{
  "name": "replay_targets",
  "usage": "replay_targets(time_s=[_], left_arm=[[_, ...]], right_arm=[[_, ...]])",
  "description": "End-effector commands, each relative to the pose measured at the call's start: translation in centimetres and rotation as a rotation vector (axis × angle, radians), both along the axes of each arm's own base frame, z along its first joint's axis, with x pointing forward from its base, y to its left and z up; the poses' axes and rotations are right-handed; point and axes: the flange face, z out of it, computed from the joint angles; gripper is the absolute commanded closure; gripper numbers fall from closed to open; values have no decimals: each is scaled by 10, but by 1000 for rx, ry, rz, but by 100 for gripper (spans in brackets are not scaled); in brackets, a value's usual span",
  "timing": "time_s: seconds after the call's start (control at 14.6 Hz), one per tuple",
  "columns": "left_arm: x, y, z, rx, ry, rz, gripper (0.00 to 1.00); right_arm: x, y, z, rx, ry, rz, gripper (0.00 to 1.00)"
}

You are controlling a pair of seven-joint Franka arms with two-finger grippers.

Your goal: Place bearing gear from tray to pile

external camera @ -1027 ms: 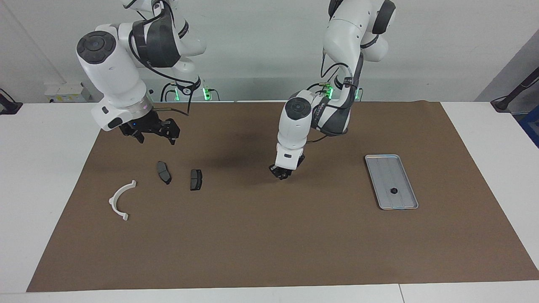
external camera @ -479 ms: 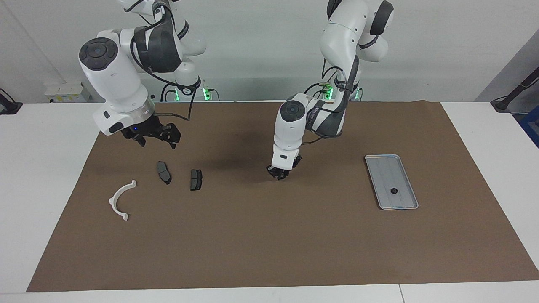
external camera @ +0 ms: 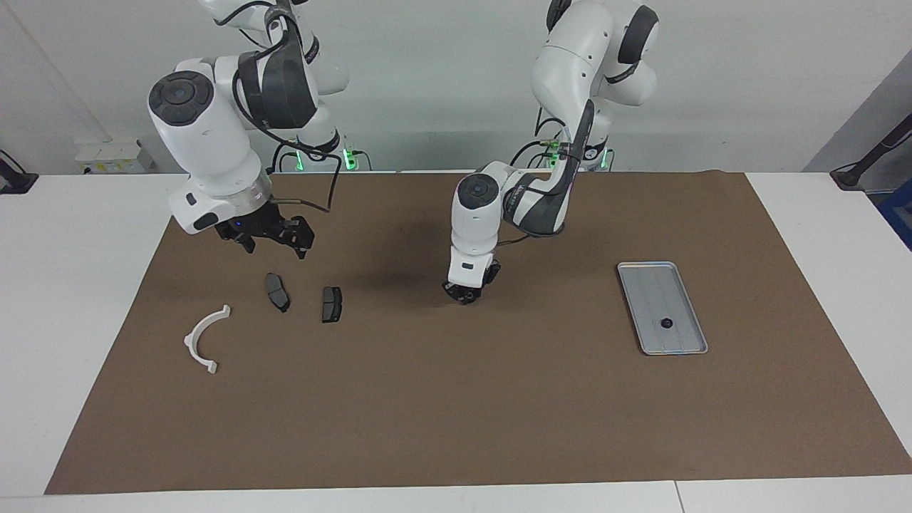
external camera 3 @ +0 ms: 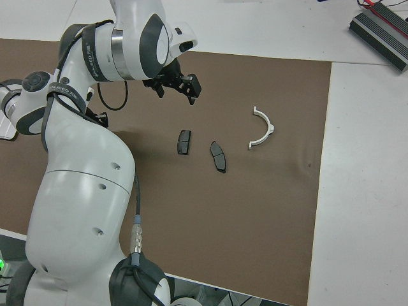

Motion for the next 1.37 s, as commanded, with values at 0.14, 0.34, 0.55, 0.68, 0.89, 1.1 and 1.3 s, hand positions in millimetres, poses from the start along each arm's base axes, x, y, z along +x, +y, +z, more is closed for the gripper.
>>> replay_targets(time_s=[0.14,0.34,0.55,0.68,0.89,1.1,1.3], left_arm=[[2,0,-5,24,-19,9,0],[13,16,7,48,-22,20,0],[33,62,47,62,-12,29,0],[43,106,64,80,13,-42,0],[51,199,82,88,54,-164,0],[72,269,82,80,60,-263,0],[88,332,83,73,54,-368,4]], right_arm=[[7,11,-6,-7,-18,-23,0],[9,26,-12,-11,-26,-52,0],[11,58,-22,-16,-37,-93,0],[12,86,-32,-16,-48,-128,0],[10,138,-55,-33,-53,-181,0],[5,192,-78,-42,-46,-206,0],[1,239,-95,-23,-86,-262,0]])
